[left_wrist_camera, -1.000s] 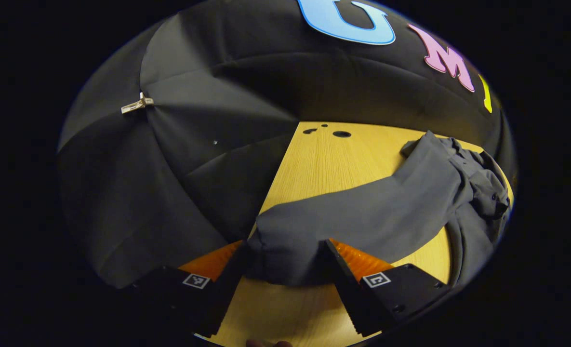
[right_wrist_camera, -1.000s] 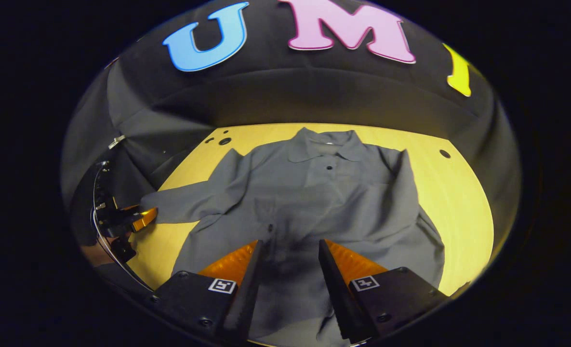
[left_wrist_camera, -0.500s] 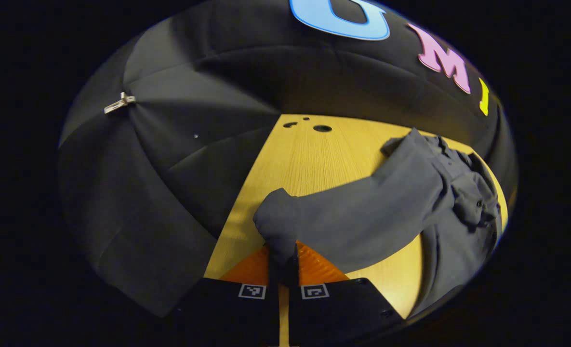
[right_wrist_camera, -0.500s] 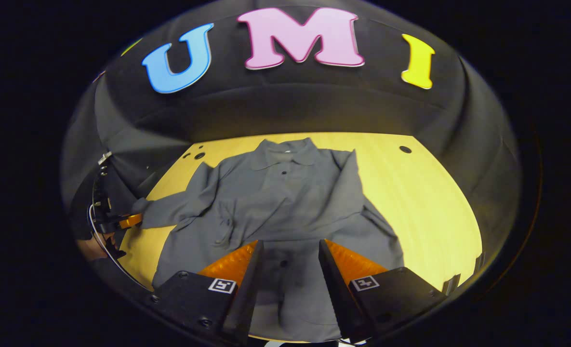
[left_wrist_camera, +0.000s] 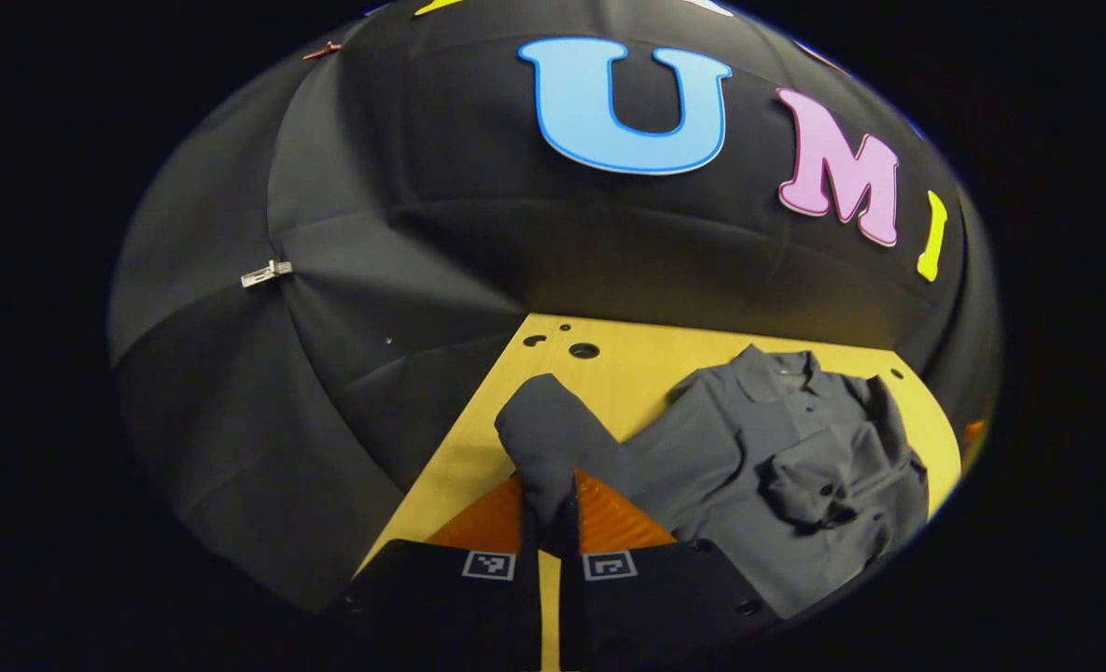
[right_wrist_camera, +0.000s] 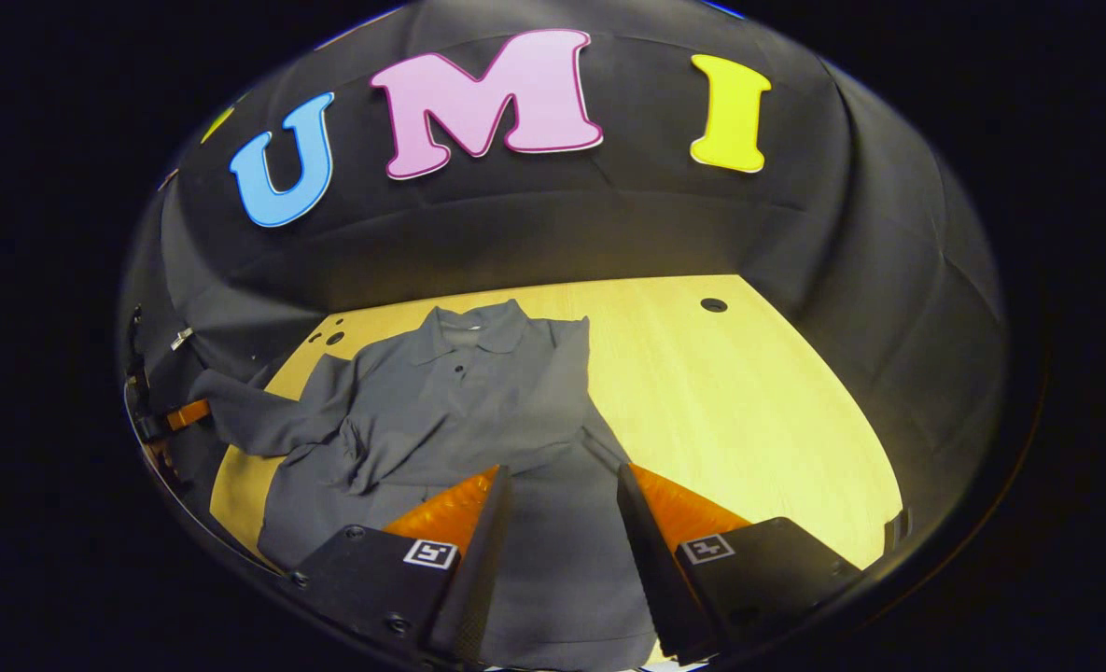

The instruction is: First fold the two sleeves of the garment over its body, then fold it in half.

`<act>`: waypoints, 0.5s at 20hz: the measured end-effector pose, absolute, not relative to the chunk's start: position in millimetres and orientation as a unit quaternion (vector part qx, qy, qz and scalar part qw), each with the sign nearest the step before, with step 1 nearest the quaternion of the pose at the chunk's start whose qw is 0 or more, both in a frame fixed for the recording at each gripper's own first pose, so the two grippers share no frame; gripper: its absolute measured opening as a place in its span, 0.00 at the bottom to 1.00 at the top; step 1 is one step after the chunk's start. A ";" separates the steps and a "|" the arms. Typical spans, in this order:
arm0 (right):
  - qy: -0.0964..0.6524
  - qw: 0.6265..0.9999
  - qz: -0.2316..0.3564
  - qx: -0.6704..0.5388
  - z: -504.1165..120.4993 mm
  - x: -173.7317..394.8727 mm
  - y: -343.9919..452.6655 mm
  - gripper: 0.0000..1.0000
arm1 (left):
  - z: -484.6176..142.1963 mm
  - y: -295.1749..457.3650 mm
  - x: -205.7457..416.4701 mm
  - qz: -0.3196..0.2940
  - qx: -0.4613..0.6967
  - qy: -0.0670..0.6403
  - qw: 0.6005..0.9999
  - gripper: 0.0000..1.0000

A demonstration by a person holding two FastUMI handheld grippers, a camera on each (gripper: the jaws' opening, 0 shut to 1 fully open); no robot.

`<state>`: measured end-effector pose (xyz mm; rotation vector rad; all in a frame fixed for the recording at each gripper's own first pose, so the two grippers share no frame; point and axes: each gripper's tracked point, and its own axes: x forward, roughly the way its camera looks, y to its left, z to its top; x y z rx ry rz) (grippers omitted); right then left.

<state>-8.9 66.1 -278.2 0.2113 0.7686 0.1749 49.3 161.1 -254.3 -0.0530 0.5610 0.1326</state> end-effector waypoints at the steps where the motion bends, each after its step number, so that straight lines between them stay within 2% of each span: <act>1: 0.374 0.918 0.085 0.103 -281.7 -12.1 58.7 0.71 | -244.5 150.9 50.0 0.065 -0.024 0.269 0.961 0.12; 5: 0.380 0.914 0.082 0.113 -294.5 -24.3 32.6 0.71 | -205.4 107.2 59.5 0.052 -0.007 0.240 0.969 0.12; 10: 0.385 0.912 0.070 0.125 -309.0 -34.9 1.1 0.71 | -168.0 24.1 71.6 -0.001 -0.013 0.203 0.979 0.12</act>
